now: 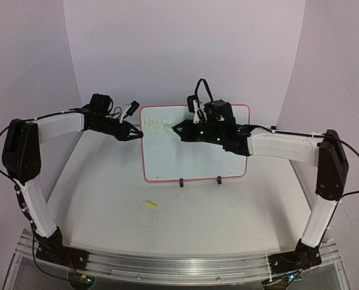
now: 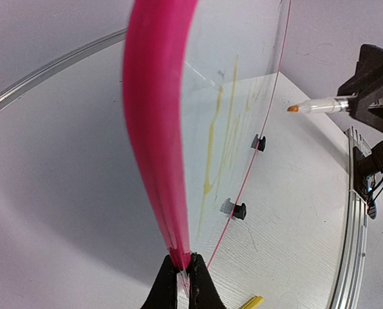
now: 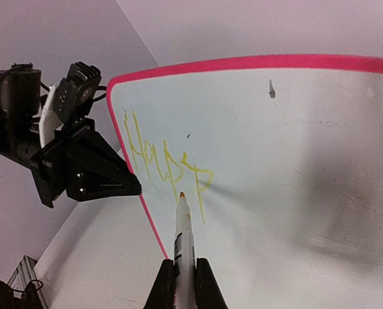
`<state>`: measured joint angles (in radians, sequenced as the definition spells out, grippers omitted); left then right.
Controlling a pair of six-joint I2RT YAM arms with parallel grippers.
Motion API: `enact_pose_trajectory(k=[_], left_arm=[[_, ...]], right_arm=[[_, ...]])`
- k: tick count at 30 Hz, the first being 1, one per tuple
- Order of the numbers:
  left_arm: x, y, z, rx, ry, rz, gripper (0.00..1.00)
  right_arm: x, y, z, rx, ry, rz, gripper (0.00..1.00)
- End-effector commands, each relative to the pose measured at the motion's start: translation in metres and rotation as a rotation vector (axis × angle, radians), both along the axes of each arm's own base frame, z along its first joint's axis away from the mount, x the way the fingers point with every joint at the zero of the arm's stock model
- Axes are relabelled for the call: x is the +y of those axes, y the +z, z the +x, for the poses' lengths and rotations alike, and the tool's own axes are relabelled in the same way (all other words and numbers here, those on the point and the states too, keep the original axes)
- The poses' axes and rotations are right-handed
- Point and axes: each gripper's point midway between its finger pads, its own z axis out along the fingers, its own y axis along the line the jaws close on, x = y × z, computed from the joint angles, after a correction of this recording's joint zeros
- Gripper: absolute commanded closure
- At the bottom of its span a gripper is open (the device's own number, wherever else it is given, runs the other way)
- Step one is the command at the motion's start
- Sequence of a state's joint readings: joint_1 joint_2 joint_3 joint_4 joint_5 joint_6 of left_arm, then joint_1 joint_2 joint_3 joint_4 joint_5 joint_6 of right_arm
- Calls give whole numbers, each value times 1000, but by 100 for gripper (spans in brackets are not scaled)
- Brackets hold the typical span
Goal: Write a sentence on the whiteboard
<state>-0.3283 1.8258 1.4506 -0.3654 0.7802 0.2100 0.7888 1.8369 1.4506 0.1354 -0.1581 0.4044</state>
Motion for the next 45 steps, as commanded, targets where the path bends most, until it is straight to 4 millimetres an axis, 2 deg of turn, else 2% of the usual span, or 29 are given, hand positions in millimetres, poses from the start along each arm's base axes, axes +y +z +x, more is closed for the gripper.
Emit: enact_pose_trajectory(k=[1, 11, 34, 41, 45], left_arm=[[-2, 20, -5, -76, -6, 0, 100], [-1, 21, -5, -82, -3, 4, 100], [-2, 21, -4, -79, -7, 2, 100], [-2, 21, -5, -78, -7, 2, 100], [-2, 21, -4, -80, -7, 2, 100]], right_arm=[[-13, 25, -5, -29, 7, 30, 100], [-12, 8, 4, -13, -12, 2, 100], [-15, 8, 26, -40, -93, -14, 100], [-17, 3, 30, -33, -106, -20, 100], [-19, -6, 28, -16, -109, -31, 100]])
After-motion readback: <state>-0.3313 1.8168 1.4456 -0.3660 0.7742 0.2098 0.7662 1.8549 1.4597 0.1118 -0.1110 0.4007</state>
